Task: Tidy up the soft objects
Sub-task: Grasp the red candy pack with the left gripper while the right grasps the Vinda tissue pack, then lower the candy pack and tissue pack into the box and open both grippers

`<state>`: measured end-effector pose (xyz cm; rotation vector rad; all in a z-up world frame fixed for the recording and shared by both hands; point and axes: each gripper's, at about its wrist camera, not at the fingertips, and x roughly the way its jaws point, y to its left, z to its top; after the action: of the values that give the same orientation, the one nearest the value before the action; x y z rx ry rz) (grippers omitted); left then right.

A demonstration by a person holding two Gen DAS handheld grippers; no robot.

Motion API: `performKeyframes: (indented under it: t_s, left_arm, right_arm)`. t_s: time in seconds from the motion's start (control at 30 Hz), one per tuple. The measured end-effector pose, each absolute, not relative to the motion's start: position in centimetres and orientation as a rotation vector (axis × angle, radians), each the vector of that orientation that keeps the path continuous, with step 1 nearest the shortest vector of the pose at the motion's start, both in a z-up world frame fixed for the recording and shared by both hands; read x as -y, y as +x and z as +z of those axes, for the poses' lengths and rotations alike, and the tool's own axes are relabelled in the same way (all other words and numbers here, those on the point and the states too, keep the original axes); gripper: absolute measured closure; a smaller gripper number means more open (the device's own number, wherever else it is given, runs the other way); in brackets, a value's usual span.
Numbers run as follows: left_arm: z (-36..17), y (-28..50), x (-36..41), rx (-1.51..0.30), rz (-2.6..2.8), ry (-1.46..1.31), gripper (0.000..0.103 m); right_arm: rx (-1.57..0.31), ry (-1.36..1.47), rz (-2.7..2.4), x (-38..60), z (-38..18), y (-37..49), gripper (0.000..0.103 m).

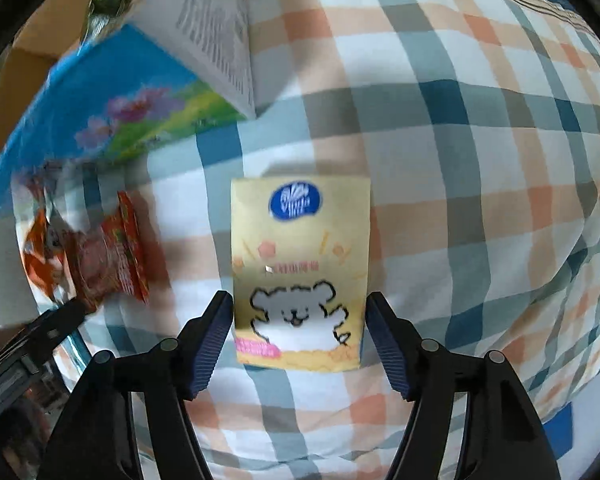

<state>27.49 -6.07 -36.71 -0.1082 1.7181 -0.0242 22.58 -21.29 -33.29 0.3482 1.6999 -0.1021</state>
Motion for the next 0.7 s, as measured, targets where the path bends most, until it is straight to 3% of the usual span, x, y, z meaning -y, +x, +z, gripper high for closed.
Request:
performKeyframes:
  t_s: [0.3, 0.43, 0.7]
  left_arm:
    - [-38.6, 29.4, 8.5, -1.692, -0.018, -0.003, 0.006]
    - [-38.4, 29.4, 8.4, -1.667, -0.026, 0.009, 0.014]
    - [-36.9, 26.4, 11.0, -1.622, -0.037, 0.066, 0.018]
  right_arm:
    - [-1.741, 0.396, -0.131, 22.9, -35.4, 23.6, 0.032]
    - [-1.758, 0.410, -0.137, 23.9, -36.0, 23.6, 0.033]
    - [-1.762, 0.369, -0.113, 23.0, -35.7, 21.6, 0.037]
